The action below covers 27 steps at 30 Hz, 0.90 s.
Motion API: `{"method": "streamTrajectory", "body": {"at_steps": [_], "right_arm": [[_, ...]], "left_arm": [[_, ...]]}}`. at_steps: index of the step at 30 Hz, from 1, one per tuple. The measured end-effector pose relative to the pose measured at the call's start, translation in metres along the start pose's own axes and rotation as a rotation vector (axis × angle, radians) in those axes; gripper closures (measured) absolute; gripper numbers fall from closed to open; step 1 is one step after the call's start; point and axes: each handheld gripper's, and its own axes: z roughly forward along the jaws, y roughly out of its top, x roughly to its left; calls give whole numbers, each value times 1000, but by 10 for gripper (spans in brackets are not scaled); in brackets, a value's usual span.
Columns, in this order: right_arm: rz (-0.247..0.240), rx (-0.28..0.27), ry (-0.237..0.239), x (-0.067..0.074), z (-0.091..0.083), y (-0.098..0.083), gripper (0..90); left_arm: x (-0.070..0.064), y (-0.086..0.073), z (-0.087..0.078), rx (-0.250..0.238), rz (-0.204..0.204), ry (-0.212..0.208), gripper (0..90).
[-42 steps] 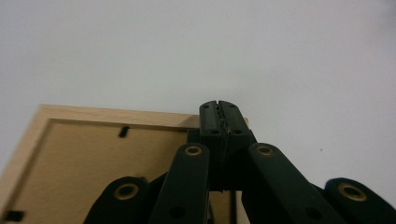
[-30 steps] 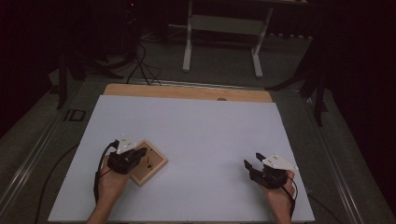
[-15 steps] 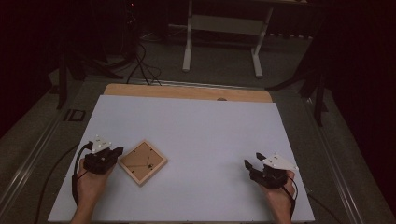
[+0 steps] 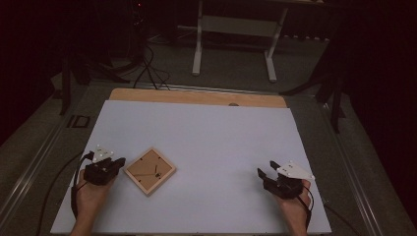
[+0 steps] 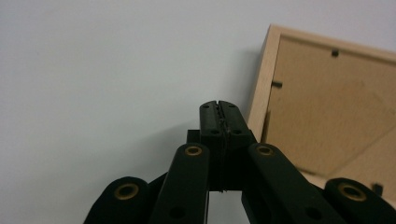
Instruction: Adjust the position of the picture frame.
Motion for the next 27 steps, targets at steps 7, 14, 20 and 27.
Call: {"method": "streamTrajectory", "body": {"at_steps": [7, 14, 20, 27], "right_arm": [[-1, 0, 0, 0, 0, 0, 433], [-3, 0, 1, 0, 0, 0, 433], [-7, 4, 2, 1, 1, 0, 433], [-9, 5, 2, 1, 2, 0, 433]], "left_arm": [[-2, -5, 1, 32, 26, 14, 897], [-11, -12, -2, 56, 33, -3, 897], [-25, -14, -5, 63, 64, -37, 897], [-48, -11, -3, 69, 109, -86, 897]]}}
